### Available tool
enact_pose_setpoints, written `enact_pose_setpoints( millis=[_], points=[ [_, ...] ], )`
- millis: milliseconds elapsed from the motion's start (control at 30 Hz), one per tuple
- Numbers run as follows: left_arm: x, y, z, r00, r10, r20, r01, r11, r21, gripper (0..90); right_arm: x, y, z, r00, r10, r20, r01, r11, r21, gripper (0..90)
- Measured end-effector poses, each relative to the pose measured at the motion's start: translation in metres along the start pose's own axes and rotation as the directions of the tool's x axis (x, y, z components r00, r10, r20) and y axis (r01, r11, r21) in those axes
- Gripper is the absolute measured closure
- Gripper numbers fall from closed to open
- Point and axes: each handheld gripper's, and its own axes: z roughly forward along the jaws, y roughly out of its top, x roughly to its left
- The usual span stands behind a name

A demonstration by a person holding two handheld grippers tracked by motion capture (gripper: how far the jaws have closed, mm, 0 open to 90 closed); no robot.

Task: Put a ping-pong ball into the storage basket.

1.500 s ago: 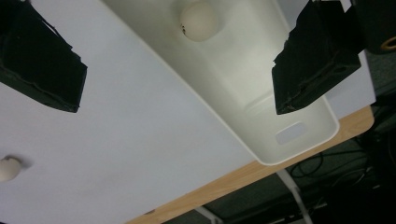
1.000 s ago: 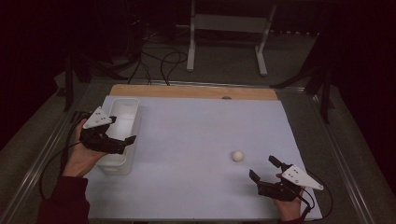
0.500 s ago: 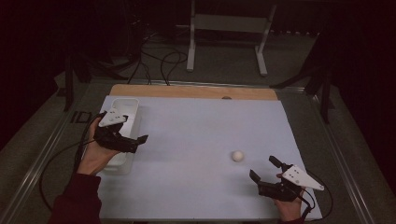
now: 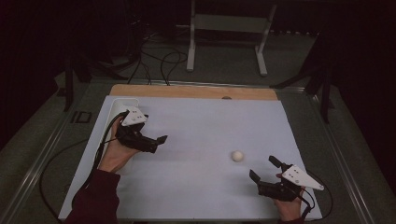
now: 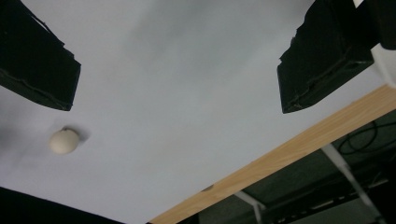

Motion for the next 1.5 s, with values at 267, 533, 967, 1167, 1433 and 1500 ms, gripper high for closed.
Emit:
enact_pose_setpoints(
  millis=[267,533,967,1167,1433,1500],
  points=[
    [-0.012,0.009,0.015,0.9997,0.022,0.015,-0.022,0.9998,0.000,0.0,0.000,0.000,0.000,1.0000,0.000,0.000,0.000,1.000,-0.002,7.4],
    [-0.018,0.013,0.024,0.9990,0.031,0.032,-0.031,0.9995,-0.002,0.0,-0.001,0.000,0.000,1.0000,0.000,0.000,0.000,1.000,-0.002,7.4],
    [-0.030,0.020,0.040,0.9966,0.055,0.061,-0.056,0.9984,0.009,0.0,-0.001,0.000,-0.001,1.0000,0.002,0.002,-0.002,1.000,-0.005,7.4],
    [-0.035,0.021,0.047,0.9955,0.068,0.067,-0.068,0.9976,0.011,0.0,-0.001,0.000,-0.001,1.0000,0.003,0.001,-0.003,1.000,-0.004,7.4],
    [-0.040,0.022,0.056,0.9949,0.063,0.079,-0.064,0.9980,0.002,0.0,-0.001,0.000,-0.001,1.0000,0.004,0.000,-0.004,1.000,-0.006,7.4],
    [-0.041,0.023,0.059,0.9944,0.065,0.083,-0.065,0.9979,-0.005,0.0,-0.001,0.000,-0.001,1.0000,0.004,0.000,-0.004,1.000,-0.006,7.4]
  ],
)
